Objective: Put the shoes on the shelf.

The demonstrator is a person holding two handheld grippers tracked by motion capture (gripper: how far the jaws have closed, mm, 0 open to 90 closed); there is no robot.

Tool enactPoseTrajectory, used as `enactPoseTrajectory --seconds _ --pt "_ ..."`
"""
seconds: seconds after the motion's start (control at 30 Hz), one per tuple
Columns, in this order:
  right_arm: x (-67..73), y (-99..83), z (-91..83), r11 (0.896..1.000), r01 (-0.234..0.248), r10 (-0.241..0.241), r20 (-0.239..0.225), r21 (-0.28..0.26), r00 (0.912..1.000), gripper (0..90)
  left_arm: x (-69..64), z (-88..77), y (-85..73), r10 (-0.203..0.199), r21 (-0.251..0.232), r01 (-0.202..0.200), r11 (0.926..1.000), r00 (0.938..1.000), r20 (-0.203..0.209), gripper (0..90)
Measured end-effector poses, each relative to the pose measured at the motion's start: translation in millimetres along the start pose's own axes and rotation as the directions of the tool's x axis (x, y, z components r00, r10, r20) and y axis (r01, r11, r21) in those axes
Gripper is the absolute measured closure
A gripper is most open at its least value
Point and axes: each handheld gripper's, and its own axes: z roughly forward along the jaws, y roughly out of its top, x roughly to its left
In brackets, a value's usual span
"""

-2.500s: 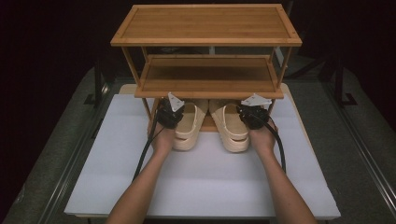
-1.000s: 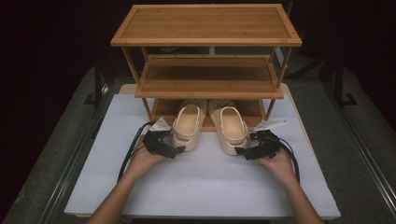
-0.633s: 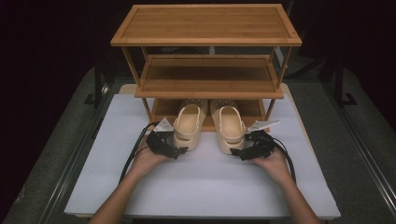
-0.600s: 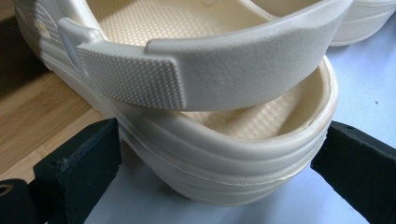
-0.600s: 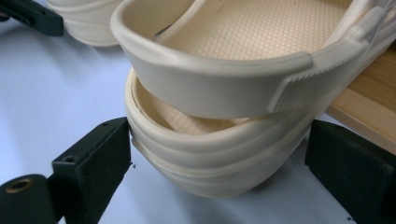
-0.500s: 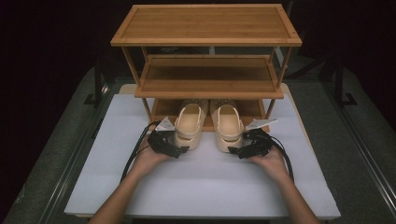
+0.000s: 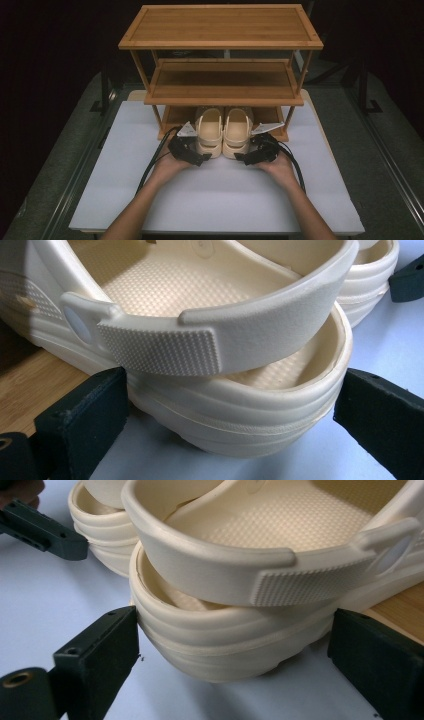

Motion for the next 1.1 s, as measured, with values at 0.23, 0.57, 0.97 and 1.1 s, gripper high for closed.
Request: enactPoseTrajectory --seconds 0.23,0.57,0.97,1.1 --pt "-4.0 3.1 3.2 1.0 -0.013 0.013 0.007 -0.004 0.9999 6.0 5.3 4.8 3.5 -0.015 -0.007 0.015 0.9999 0.9999 -0.006 0.9" --pt "-16.8 13.3 11.6 0.999 -0.034 0.034 0.02 0.002 0.9992 6.0 20.3 14.4 12.5 -0.043 -0.004 0.043 0.9991 0.999 -0.014 0.9" --pt "-33.8 29.0 18.7 1.0 -0.006 0.005 0.043 0.01 0.9991 5.9 32.9 27.2 22.5 -0.046 -0.003 0.045 0.999 0.9986 -0.028 0.9" --pt "-37.5 32.3 20.5 1.0 -0.019 0.018 0.049 0.022 0.9986 6.0 34.8 31.1 23.7 -0.066 -0.016 0.066 0.9977 0.9972 -0.035 1.0"
